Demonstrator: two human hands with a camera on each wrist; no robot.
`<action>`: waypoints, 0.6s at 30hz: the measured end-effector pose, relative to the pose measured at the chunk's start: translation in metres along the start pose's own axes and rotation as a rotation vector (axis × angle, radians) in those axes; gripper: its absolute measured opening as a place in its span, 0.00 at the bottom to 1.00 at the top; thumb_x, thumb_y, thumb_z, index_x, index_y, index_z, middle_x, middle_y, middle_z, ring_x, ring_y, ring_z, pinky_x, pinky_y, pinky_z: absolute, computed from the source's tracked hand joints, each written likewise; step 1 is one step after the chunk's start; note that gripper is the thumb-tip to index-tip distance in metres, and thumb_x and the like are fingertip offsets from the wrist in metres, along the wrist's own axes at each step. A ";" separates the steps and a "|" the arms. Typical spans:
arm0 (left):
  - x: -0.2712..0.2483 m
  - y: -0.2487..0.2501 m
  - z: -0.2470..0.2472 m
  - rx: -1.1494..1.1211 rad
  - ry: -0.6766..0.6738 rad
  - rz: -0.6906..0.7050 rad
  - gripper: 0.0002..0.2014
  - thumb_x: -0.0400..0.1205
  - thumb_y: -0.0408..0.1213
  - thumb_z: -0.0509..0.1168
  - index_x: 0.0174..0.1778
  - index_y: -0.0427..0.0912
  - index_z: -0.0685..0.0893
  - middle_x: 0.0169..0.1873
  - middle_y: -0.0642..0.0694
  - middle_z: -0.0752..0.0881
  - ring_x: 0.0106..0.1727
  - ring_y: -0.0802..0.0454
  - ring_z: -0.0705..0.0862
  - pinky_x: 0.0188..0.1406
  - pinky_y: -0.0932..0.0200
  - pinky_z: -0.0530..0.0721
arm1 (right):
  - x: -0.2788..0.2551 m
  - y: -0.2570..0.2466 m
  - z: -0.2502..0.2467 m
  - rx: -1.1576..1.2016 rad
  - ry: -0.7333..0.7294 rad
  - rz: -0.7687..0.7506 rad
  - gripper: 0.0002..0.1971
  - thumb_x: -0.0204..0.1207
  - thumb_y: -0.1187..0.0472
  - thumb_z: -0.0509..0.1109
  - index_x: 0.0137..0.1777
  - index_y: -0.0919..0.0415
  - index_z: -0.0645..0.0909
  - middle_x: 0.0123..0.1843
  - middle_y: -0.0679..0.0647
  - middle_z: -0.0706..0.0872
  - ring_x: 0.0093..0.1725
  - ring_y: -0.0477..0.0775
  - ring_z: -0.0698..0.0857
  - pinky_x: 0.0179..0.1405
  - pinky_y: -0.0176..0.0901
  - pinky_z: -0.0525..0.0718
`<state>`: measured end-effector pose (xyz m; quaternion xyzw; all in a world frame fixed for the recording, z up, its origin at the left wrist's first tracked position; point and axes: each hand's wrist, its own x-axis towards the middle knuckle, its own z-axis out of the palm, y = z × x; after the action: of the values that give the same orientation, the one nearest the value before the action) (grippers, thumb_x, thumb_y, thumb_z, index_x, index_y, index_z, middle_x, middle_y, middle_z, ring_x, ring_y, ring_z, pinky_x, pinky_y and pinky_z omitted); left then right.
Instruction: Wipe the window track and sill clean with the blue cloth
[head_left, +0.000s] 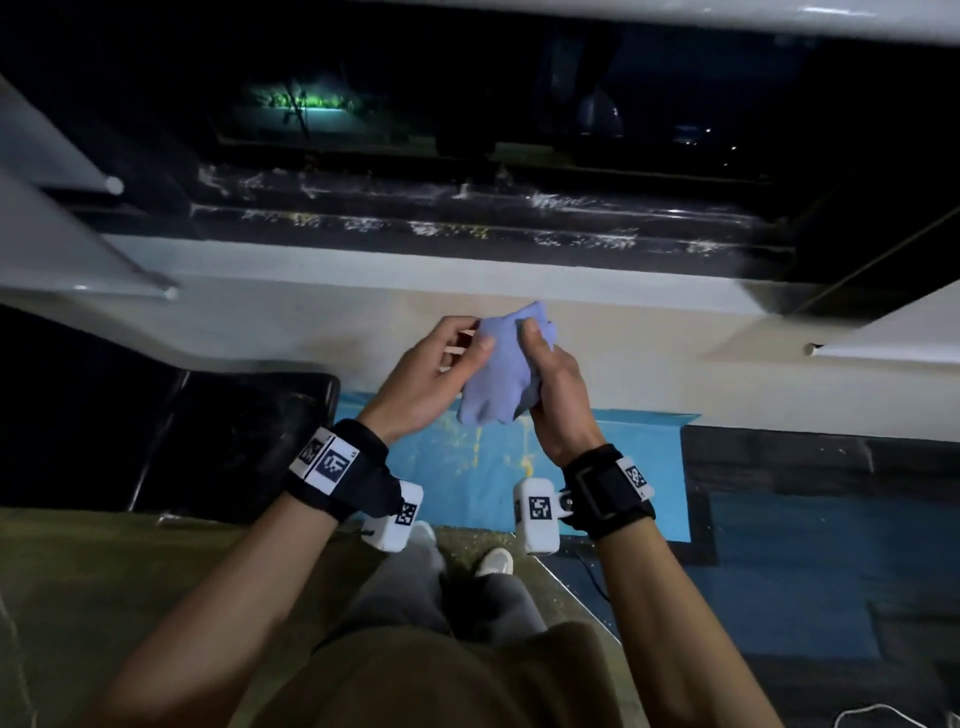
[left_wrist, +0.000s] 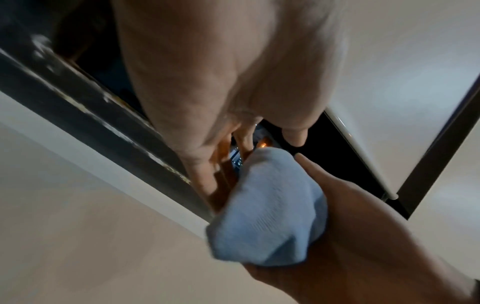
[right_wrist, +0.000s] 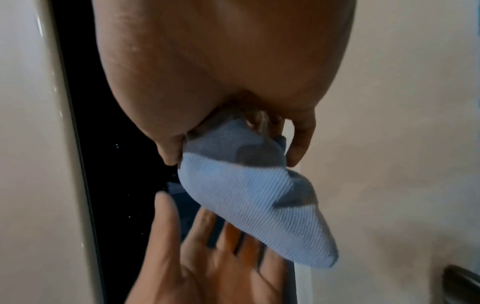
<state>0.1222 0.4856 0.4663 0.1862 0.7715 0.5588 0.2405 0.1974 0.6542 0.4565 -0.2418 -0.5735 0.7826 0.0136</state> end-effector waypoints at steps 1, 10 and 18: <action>0.011 0.004 0.008 -0.020 -0.031 0.004 0.18 0.88 0.57 0.66 0.69 0.53 0.81 0.61 0.51 0.89 0.61 0.51 0.90 0.62 0.42 0.90 | 0.004 -0.004 -0.003 -0.004 0.010 -0.024 0.29 0.90 0.37 0.67 0.67 0.64 0.89 0.62 0.66 0.94 0.63 0.71 0.92 0.56 0.59 0.87; 0.110 0.027 0.051 0.038 0.044 0.040 0.17 0.84 0.53 0.73 0.53 0.45 0.76 0.49 0.50 0.87 0.47 0.53 0.88 0.45 0.50 0.88 | 0.053 -0.017 -0.042 -0.241 0.406 -0.397 0.12 0.90 0.53 0.72 0.69 0.49 0.76 0.72 0.52 0.78 0.66 0.48 0.86 0.63 0.52 0.90; 0.174 0.081 0.113 -0.191 -0.187 0.009 0.19 0.91 0.53 0.59 0.65 0.43 0.85 0.59 0.44 0.90 0.58 0.47 0.92 0.59 0.41 0.92 | 0.098 -0.048 -0.099 -0.250 0.440 -0.329 0.14 0.90 0.41 0.68 0.72 0.41 0.80 0.60 0.45 0.93 0.59 0.57 0.92 0.59 0.72 0.91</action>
<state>0.0474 0.6948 0.4856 0.2173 0.6883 0.6109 0.3255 0.1379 0.7878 0.4419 -0.3092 -0.6803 0.6219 0.2340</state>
